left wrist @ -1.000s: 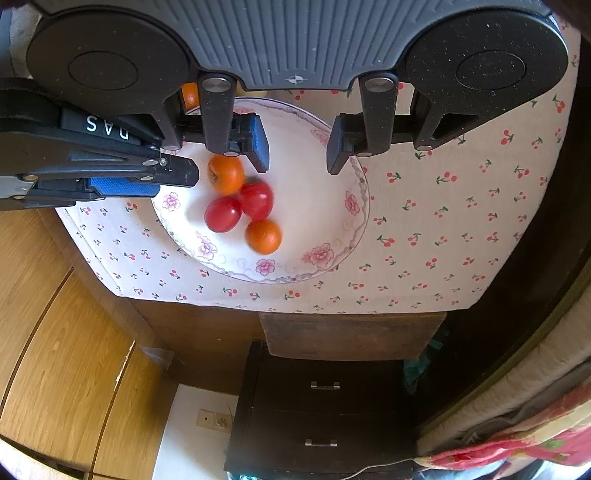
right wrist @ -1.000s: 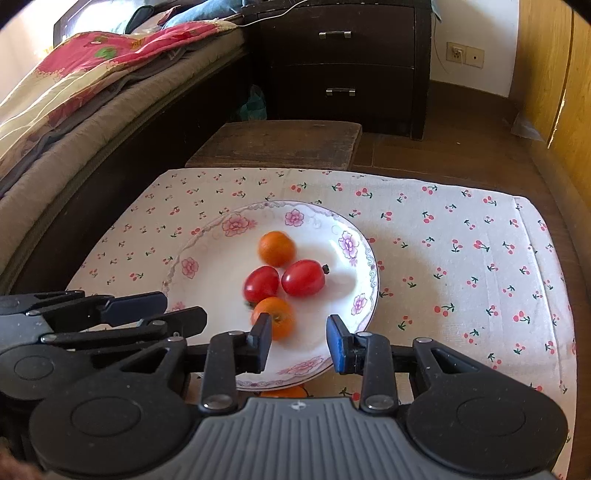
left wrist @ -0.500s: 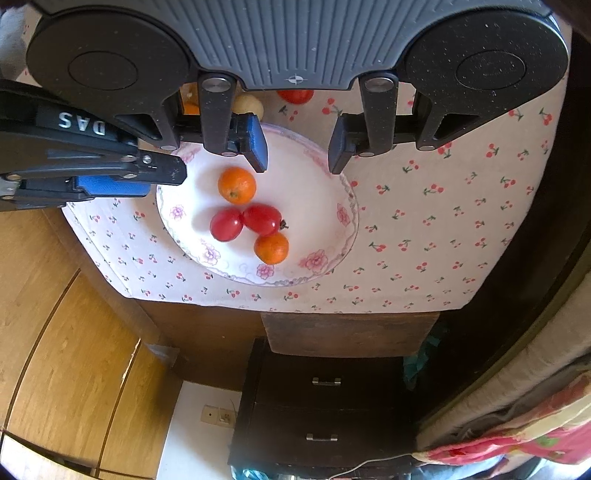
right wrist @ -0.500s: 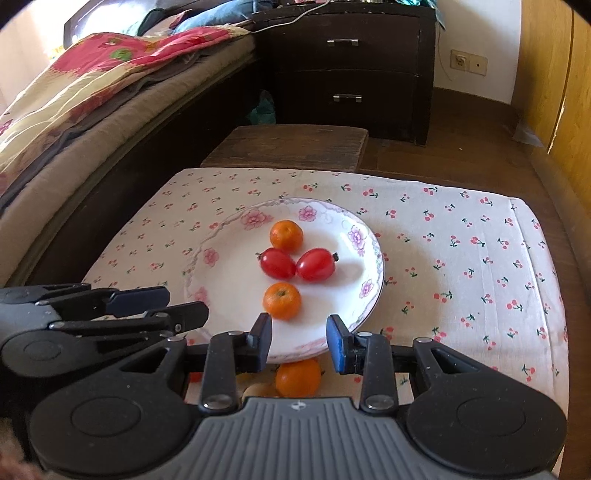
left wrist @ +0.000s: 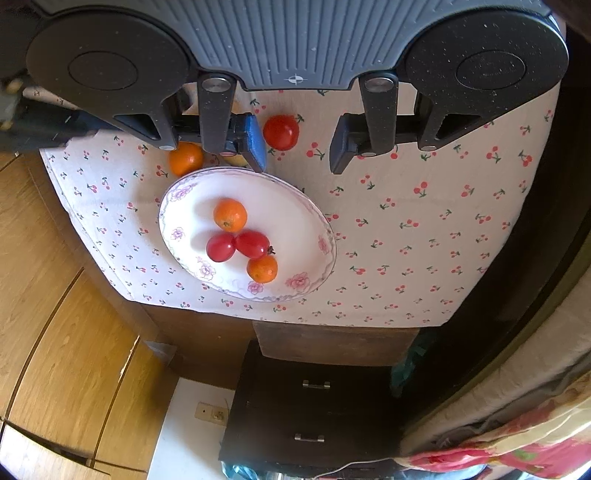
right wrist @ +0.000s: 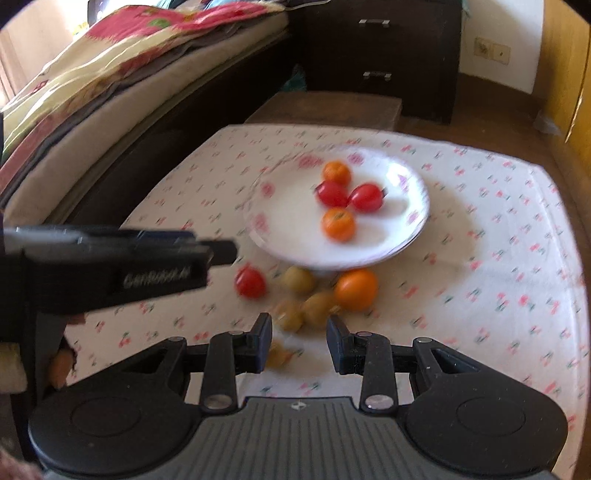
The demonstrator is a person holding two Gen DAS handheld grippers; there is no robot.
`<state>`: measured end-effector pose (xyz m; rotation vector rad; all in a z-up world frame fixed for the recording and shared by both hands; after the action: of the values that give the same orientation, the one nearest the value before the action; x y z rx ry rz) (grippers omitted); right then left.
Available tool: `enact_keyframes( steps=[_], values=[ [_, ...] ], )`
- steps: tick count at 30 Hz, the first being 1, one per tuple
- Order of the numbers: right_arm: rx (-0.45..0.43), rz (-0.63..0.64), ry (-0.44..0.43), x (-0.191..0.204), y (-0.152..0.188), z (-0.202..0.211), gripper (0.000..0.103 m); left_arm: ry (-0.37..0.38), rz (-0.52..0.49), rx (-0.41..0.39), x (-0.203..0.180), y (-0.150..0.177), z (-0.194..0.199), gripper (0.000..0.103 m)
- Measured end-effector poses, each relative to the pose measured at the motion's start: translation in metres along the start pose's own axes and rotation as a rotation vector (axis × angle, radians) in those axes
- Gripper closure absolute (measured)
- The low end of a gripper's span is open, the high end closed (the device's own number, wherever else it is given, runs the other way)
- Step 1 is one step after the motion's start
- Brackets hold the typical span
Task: Organize fruits
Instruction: 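Close the right tool on a brown kiwi while the left tool reaches a red tomato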
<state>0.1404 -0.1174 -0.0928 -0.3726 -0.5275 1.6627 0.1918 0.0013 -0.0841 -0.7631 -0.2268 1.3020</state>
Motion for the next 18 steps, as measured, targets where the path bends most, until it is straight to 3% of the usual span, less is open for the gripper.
enact_keyframes(
  steps=[11, 18],
  values=[
    [0.06, 0.019, -0.012, 0.024, 0.01, -0.032, 0.069, 0.004, 0.024, 0.0, 0.014, 0.003, 0.003, 0.054],
    [0.065, 0.053, 0.0, 0.023, 0.018, -0.032, 0.071, 0.02, 0.018, 0.033, 0.011, 0.008, -0.007, 0.053]
  ],
)
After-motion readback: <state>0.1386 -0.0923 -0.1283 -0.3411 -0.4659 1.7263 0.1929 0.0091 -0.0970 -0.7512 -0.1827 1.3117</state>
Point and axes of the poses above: each gripper's, at about its wrist camera, not at the fingertips, and z roughly against the way its jaws point, x to its left, y to its underside, the point moved 8 cm from there along -z, roughly the way its jaws point, and after that the axes turned 10 degrees about y, right-handed, at the moved point
